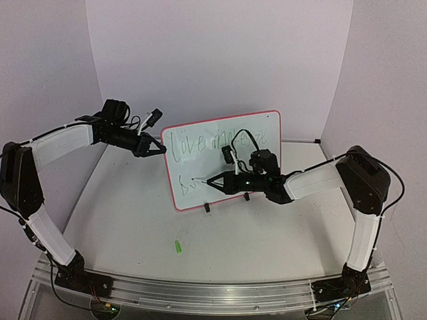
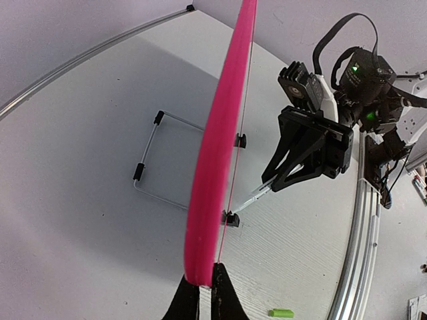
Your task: Write a sentence on the whiteboard
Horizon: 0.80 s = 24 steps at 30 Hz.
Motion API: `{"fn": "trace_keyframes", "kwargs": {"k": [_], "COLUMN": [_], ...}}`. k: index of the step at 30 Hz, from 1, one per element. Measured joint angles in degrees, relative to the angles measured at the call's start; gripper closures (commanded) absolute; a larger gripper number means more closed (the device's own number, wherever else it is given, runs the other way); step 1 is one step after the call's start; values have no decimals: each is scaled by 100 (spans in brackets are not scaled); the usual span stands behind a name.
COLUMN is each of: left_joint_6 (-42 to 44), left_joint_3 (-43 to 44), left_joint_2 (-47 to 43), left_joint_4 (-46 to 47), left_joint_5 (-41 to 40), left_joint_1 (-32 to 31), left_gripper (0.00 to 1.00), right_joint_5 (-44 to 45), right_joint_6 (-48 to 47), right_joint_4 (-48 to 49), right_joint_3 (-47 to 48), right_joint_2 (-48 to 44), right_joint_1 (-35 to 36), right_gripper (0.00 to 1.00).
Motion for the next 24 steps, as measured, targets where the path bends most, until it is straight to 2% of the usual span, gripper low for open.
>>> {"fn": "trace_keyframes", "kwargs": {"k": [24], "left_joint_6": [0], "left_joint_3": [0], "left_joint_2": [0], "left_joint_4": [0], "left_joint_5": [-7], "left_joint_1": [0], "left_gripper": [100], "right_joint_5": [-260], "right_joint_6": [28], "right_joint_4": [112], "right_joint_3": [-122], "right_joint_2": [417], "right_joint_1": [15], "right_gripper": [100]}}
